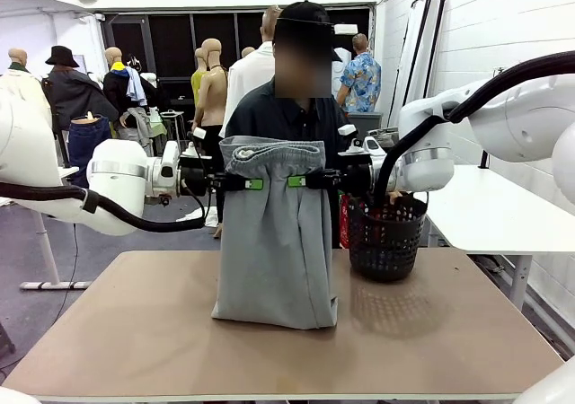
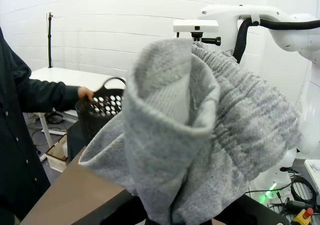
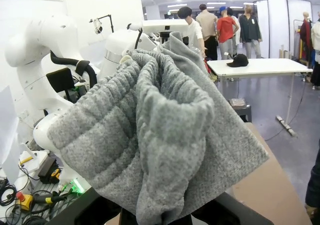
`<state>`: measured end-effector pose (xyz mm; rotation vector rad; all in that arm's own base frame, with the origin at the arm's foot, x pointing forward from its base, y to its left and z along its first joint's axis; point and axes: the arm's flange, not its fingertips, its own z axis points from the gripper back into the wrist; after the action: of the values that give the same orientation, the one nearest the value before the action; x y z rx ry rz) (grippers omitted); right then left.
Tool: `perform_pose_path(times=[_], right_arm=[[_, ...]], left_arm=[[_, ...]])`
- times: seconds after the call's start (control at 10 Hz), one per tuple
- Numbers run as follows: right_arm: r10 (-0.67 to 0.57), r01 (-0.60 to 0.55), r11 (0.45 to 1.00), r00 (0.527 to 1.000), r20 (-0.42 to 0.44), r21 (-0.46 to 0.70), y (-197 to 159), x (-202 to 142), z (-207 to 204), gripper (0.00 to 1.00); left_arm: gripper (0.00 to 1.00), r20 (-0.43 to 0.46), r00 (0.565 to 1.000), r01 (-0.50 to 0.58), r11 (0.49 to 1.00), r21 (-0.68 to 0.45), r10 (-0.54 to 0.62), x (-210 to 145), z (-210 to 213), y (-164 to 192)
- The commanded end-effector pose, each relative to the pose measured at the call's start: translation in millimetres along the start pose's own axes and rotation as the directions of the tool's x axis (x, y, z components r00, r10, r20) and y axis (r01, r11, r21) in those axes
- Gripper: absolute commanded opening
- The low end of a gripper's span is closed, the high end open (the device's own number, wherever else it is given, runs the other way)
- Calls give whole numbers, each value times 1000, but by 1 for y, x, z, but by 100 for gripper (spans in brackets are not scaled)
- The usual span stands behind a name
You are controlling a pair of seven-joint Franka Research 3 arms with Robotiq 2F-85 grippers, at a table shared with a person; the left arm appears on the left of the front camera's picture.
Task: Fold the training pants.
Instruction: Fold the Training pants in half.
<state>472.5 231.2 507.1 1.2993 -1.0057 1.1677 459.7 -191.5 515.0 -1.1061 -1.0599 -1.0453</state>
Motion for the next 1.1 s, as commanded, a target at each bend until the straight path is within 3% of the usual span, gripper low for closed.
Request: perform_pose_path(times=[0.0,0.1,0.5,1.0], right_arm=[[-55,55,998,998,17,-2,3,-1,4,0],[0,0,1000,1000,0,0,0,0,0,0],[-18,18,1000,1000,-3,-1,0,-7,0,0],[24,-21,999,998,-57,46,-64,44,3,0]], left_arm=[[0,15,998,-60,998,-14,60,-6,5,-4],[0,-4,998,-57,998,-17,57,-6,6,-10],[0,-4,1000,-30,999,-14,30,-9,-1,-4],[0,-23,999,-47,998,39,48,41,-24,44]])
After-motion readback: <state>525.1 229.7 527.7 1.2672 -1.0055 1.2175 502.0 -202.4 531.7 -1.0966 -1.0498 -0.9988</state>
